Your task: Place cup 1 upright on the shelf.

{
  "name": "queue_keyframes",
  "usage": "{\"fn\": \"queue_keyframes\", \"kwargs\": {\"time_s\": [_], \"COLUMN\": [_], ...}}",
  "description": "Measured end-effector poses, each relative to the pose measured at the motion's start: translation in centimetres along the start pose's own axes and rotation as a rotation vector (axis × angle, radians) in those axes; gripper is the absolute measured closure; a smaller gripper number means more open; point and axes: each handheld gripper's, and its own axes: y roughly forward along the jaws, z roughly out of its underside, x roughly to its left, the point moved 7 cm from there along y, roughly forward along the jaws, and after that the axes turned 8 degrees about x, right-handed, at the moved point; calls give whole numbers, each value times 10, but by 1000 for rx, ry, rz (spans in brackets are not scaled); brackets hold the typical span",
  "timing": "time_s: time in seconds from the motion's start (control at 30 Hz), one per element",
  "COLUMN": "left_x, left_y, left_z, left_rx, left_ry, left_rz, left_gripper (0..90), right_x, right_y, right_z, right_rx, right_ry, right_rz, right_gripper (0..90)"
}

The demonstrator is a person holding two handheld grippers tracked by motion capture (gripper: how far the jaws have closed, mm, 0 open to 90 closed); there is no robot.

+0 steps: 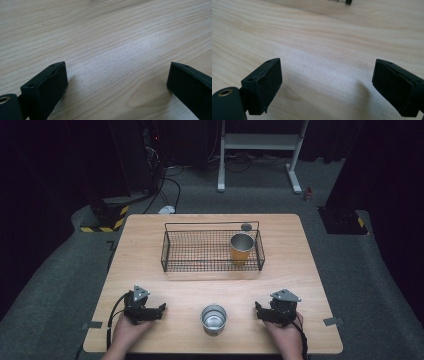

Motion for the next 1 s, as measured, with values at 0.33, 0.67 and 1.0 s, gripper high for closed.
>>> {"fn": "queue_keyframes", "kwargs": {"time_s": [0.33, 0.67, 1.0], "left_x": [-1, 2, -6], "left_y": [-2, -6, -12], "left_z": [0, -1, -5], "left_rx": [-20, 1, -33], "left_ry": [0, 7, 30], "left_rz": [8, 14, 54], "left_gripper": [112, 119, 117], "right_x": [1, 1, 1], "right_y": [3, 3, 3], "right_z": [5, 5, 5], "right_rx": [59, 61, 60], "right_ry": [-3, -4, -6], "right_rz": [-21, -21, -21], "right_gripper": [93, 94, 94]}}
